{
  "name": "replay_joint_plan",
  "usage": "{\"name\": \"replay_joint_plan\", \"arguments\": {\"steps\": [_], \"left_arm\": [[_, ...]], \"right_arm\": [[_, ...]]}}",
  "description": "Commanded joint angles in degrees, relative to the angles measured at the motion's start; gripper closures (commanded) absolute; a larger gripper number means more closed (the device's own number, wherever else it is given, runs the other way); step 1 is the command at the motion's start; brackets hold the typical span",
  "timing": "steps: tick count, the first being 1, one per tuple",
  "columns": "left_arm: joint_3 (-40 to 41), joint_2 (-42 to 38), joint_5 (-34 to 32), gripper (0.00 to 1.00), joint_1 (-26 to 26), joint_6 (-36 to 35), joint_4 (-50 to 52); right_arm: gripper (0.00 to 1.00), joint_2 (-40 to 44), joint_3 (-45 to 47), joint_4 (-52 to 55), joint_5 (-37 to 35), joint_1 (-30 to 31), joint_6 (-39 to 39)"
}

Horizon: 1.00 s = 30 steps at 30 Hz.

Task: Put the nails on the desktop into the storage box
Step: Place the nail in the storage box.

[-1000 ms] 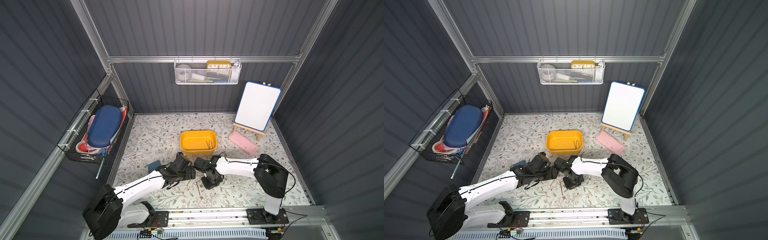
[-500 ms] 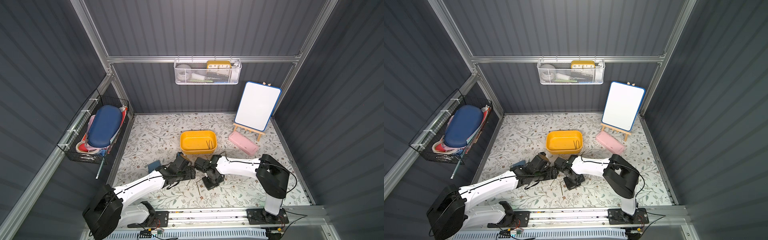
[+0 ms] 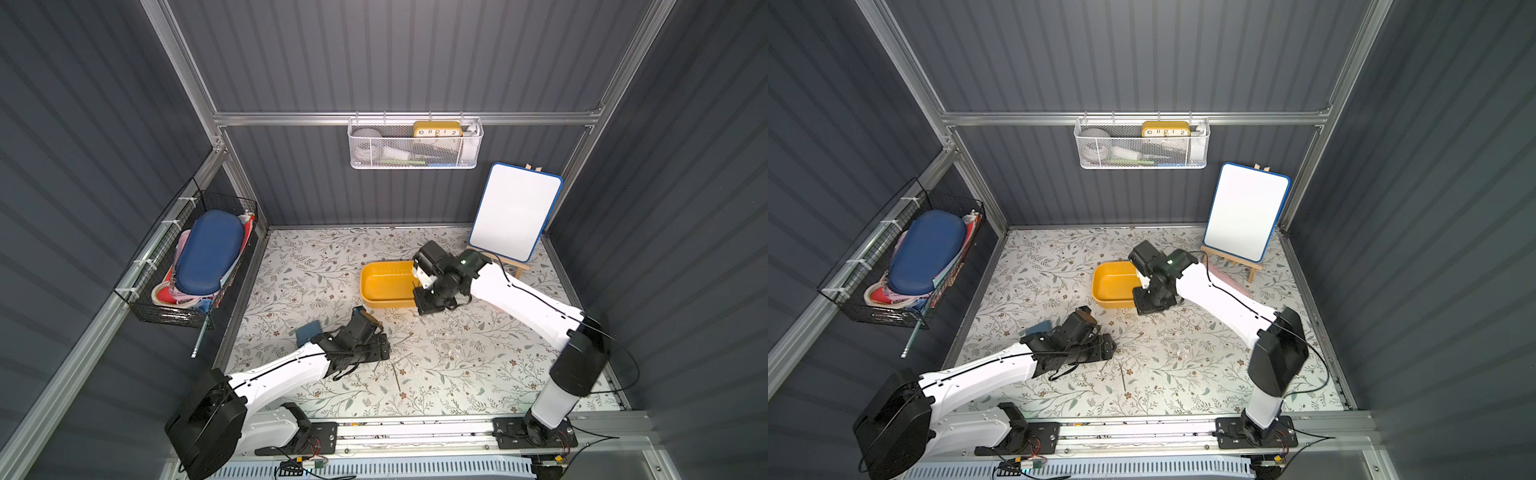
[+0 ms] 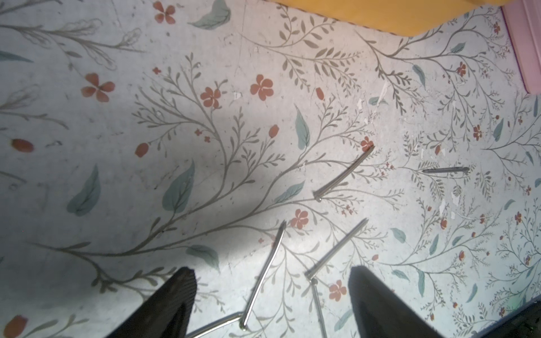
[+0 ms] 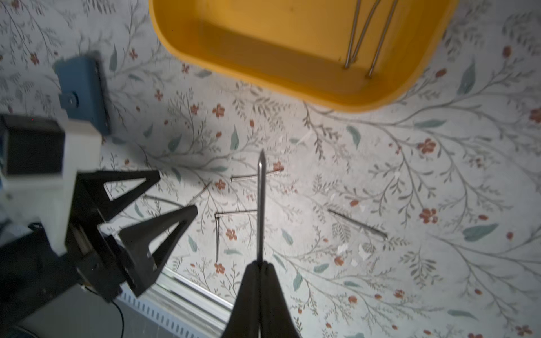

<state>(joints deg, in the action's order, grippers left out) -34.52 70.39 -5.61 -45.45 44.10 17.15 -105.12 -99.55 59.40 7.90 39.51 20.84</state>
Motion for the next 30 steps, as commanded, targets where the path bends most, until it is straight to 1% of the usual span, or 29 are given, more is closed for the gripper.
{"name": "replay_joint_plan", "arguments": {"steps": [1, 5, 7, 9, 12, 16, 27, 30], "left_arm": [[0.05, -1.06, 0.0, 0.13, -0.25, -0.32, 0.27], [0.07, -1.41, 0.03, 0.13, -0.25, -0.59, 0.56], [0.38, -1.6, 0.14, 0.13, -0.25, -0.59, 0.39], [0.73, -1.85, 0.23, 0.13, -0.25, -0.6, 0.34], [1.08, -2.14, 0.31, 0.13, -0.25, -0.59, 0.15], [1.0, -2.23, 0.33, 0.13, -0.24, -0.74, 0.26], [0.97, -1.66, 0.45, 0.13, -0.24, -0.88, -0.06], [1.04, -1.83, 0.42, 0.13, -0.25, -0.75, -0.04]], "right_arm": [[1.0, -10.05, -8.79, 4.24, 2.44, -3.39, -4.3], [1.0, -21.11, -18.56, 6.26, 3.35, -6.53, -4.79], [1.0, -25.16, -21.9, 7.5, 3.72, -7.4, -4.83], [1.0, -27.49, -23.5, 7.19, 3.14, -8.27, -4.34], [1.0, -29.55, -24.8, 5.56, 3.51, -8.94, -3.84], [1.0, -32.51, -26.86, 7.04, 3.96, -9.24, -3.91], [1.0, -33.79, -26.56, 6.58, 4.55, -9.92, -2.47], [0.91, -33.58, -26.53, 6.71, 5.1, -9.93, -2.62]]}}
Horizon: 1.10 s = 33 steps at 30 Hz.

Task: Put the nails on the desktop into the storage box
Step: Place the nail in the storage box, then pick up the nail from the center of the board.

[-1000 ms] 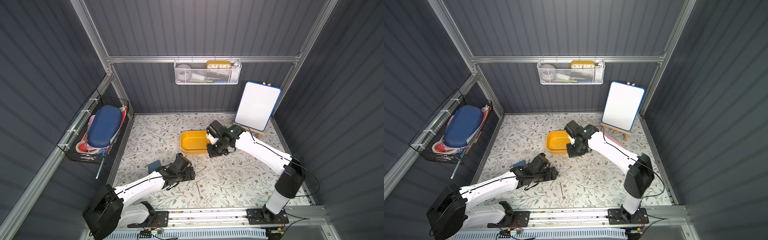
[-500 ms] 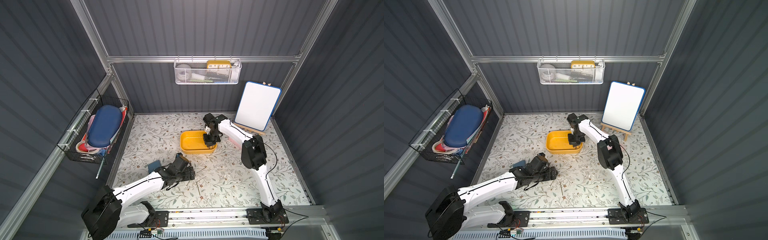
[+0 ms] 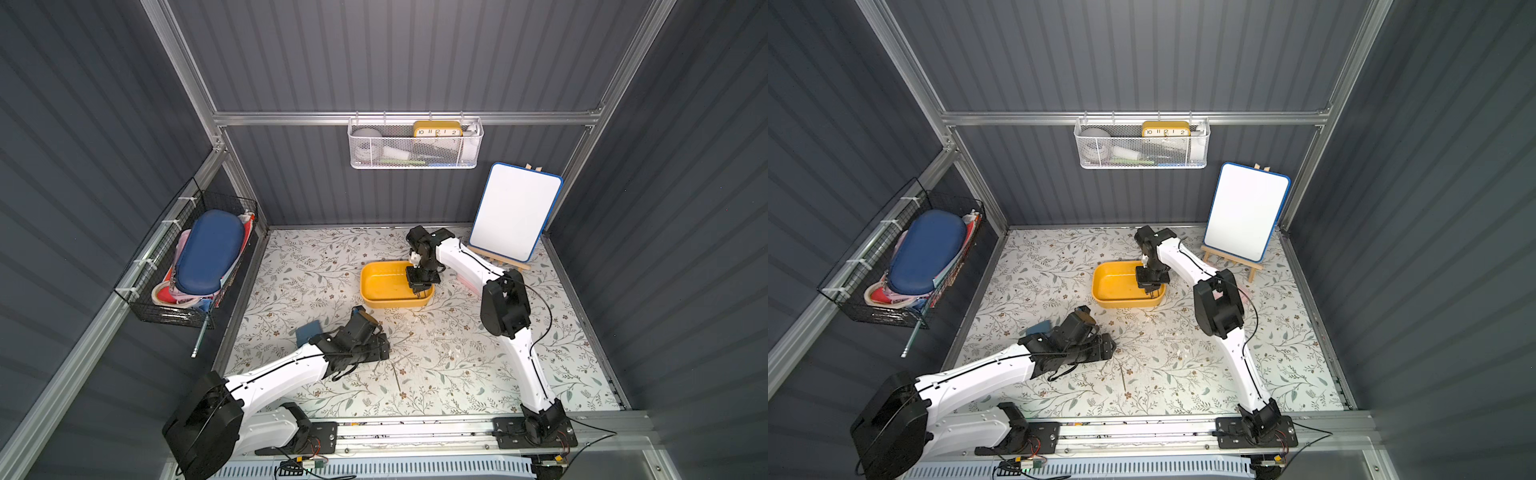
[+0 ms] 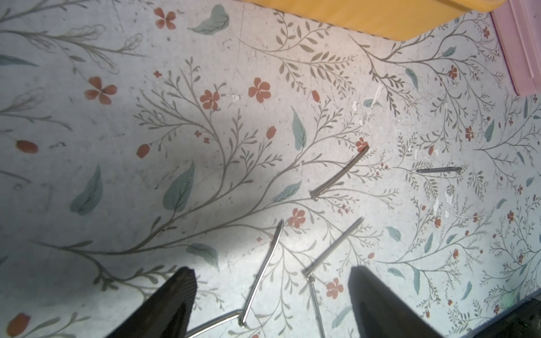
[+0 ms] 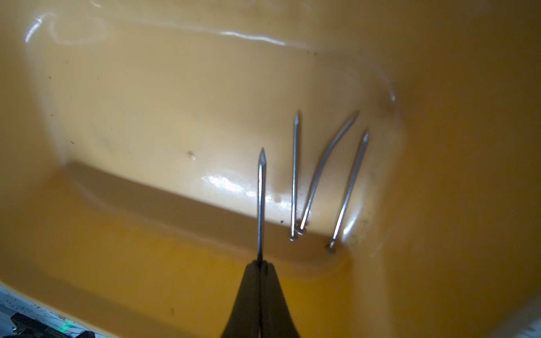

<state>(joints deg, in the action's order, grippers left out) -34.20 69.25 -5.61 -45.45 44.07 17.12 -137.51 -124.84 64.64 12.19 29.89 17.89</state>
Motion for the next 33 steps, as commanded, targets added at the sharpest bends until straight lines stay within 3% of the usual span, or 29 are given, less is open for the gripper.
{"name": "replay_joint_plan", "arguments": {"steps": [1, 7, 11, 15, 20, 25, 33], "left_arm": [[0.81, -0.75, 0.45, 0.13, -0.25, -0.71, 0.01], [0.55, -0.36, 0.48, 0.13, -0.25, -0.83, -0.36], [-0.11, 0.42, 0.41, 0.13, -0.25, -1.18, -0.56], [-0.61, 0.23, -0.14, 0.13, -0.25, -1.29, -0.06], [0.22, 0.04, 0.71, 0.13, -0.25, -1.62, -1.68], [-0.47, 1.57, 0.9, 0.13, -0.25, -2.38, -2.38], [-0.96, 1.72, 0.7, 0.13, -0.25, -3.73, -2.11]], "right_arm": [[0.89, -0.81, -1.2, 1.52, 0.95, -0.34, 0.15], [0.77, 4.33, 0.84, 1.3, 1.01, -0.34, -0.83], [0.76, 11.73, 5.52, 1.32, 1.15, -0.1, -0.87], [0.72, 27.26, 22.41, -5.19, -0.35, 0.96, -2.78], [0.67, 41.46, 42.65, -7.03, -11.12, 1.17, -6.98], [0.57, 41.66, 50.0, -6.26, -13.79, 1.79, -10.9], [0.53, 39.79, 55.62, -9.68, -14.35, 4.19, -17.7]]}}
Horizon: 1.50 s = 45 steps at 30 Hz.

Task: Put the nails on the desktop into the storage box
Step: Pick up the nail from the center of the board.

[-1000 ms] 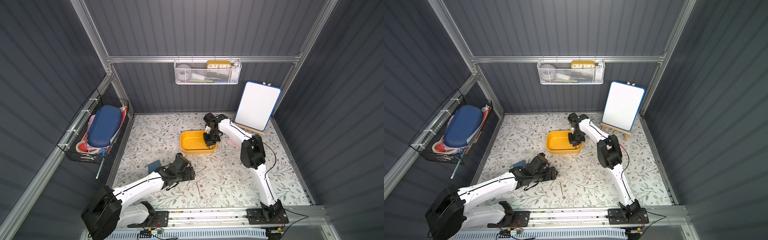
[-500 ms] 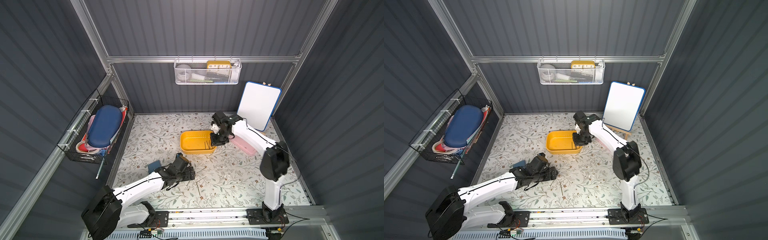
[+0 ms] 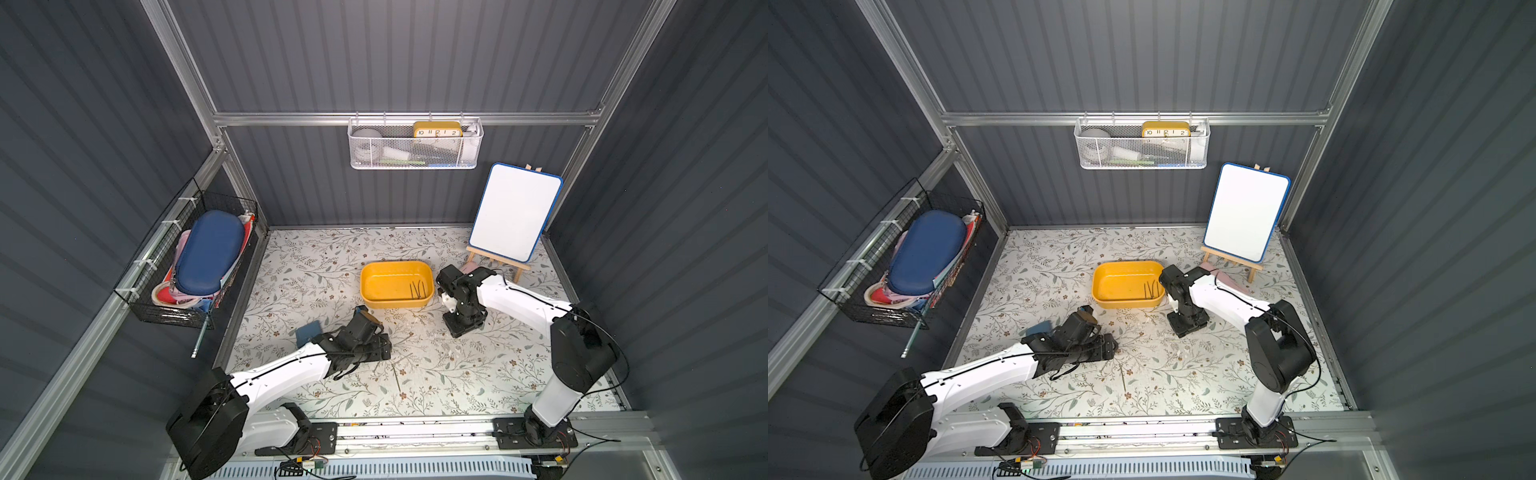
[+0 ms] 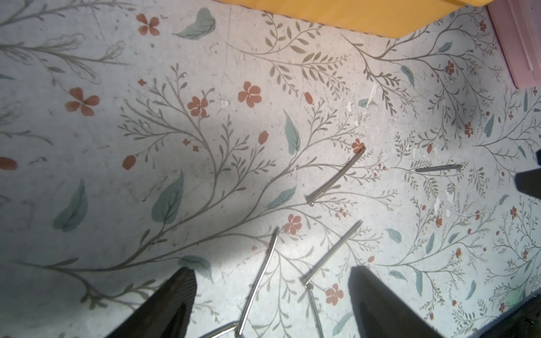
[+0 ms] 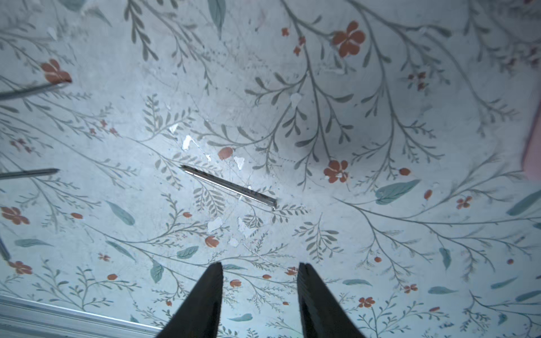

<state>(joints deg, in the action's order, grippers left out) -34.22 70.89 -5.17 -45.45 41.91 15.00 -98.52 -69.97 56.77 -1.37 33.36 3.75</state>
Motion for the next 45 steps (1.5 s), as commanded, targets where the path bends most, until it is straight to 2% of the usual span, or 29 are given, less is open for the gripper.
{"name": "replay_joint_plan", "arguments": {"steps": [1, 9, 27, 29, 37, 45], "left_arm": [[-0.8, -0.05, 0.27, 0.13, -0.25, -1.48, -0.06], [0.1, -1.41, -0.05, 0.13, -0.25, -1.15, 0.63], [0.38, -1.37, -0.27, 0.13, -0.2, -0.95, 1.19], [0.28, -1.3, -0.47, 0.13, -0.23, -1.04, 1.4], [0.37, -1.81, -0.81, 0.12, -0.25, -0.86, 1.97], [0.62, -2.12, -1.16, 0.12, -0.24, -0.9, 2.06]], "right_arm": [[0.53, 0.84, 1.42, -2.57, -0.66, 1.07, -3.87], [0.52, -2.39, 3.27, -4.92, -0.36, 3.0, -4.93], [0.55, -10.28, 2.96, -8.08, -5.95, 3.07, -3.26], [0.59, -10.63, 2.91, -7.53, -5.52, 3.09, -2.68], [0.86, -10.11, 4.59, -4.58, -3.56, 6.06, 3.46], [1.0, -11.23, 5.67, -3.79, -0.9, 7.59, 8.28]]}}
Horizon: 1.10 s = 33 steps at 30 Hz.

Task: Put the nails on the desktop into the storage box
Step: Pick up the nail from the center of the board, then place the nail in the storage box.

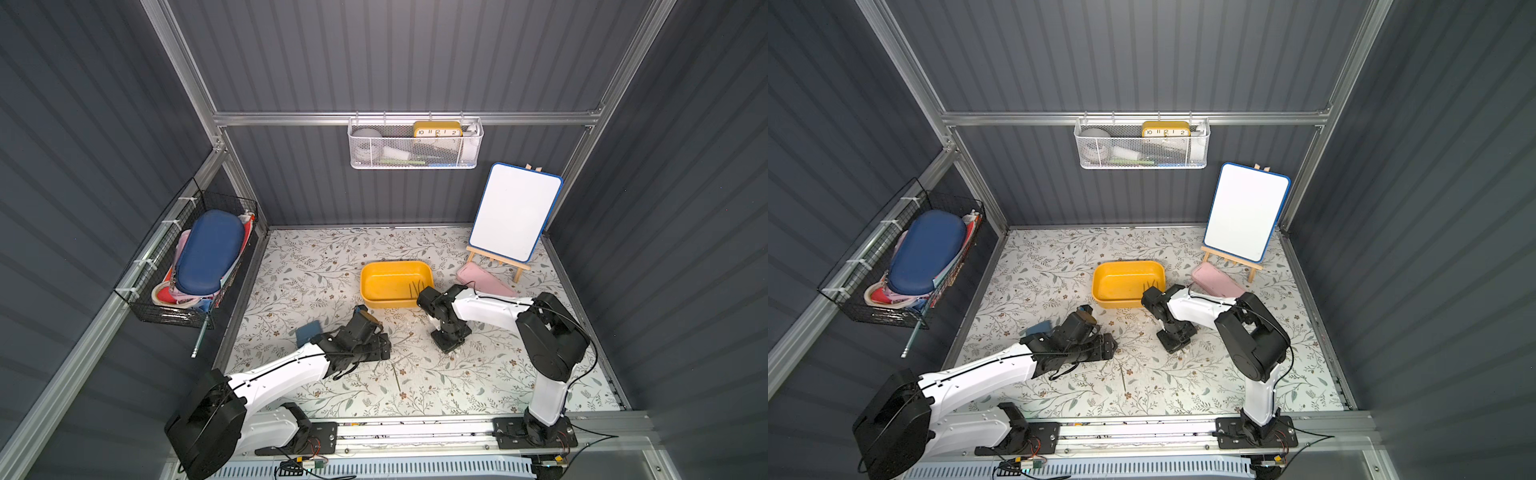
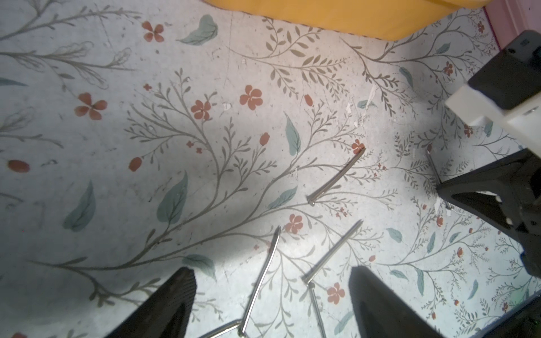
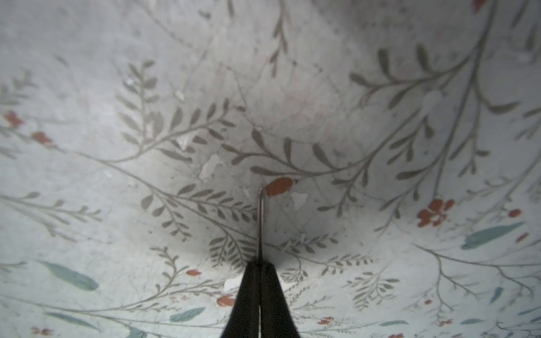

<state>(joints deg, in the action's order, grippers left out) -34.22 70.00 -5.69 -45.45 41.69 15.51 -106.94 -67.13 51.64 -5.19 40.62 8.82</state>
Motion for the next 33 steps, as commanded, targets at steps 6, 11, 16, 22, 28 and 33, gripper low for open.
{"name": "replay_joint_plan", "arguments": {"steps": [6, 11, 16, 22, 28, 33], "left_arm": [[0.54, -1.26, -0.71, 0.12, -0.25, -0.56, 1.76], [0.71, -1.68, -0.73, 0.12, -0.25, -0.49, 1.75], [0.65, -1.59, -0.46, 0.12, -0.25, -0.44, 1.46], [0.65, -1.43, -0.39, 0.12, -0.25, -0.38, 1.07], [0.08, -2.24, -0.71, 0.13, -0.25, -0.64, 1.79], [0.42, -3.6, -1.14, 0.13, -0.25, -0.55, 2.99]], "right_arm": [[1.0, 3.77, 4.98, 1.45, 3.43, 0.34, 7.99], [1.0, 14.41, 1.89, 3.87, 6.53, 0.25, 11.28], [1.0, 16.86, -10.06, 7.15, 9.0, -1.47, 10.38], [1.0, 4.52, -29.98, 9.85, 14.57, -6.59, 7.63], [1.0, -15.25, -48.74, 15.14, 24.32, -10.16, 7.71], [1.0, -22.71, -53.1, 14.0, 24.69, -11.1, 9.5]]}}
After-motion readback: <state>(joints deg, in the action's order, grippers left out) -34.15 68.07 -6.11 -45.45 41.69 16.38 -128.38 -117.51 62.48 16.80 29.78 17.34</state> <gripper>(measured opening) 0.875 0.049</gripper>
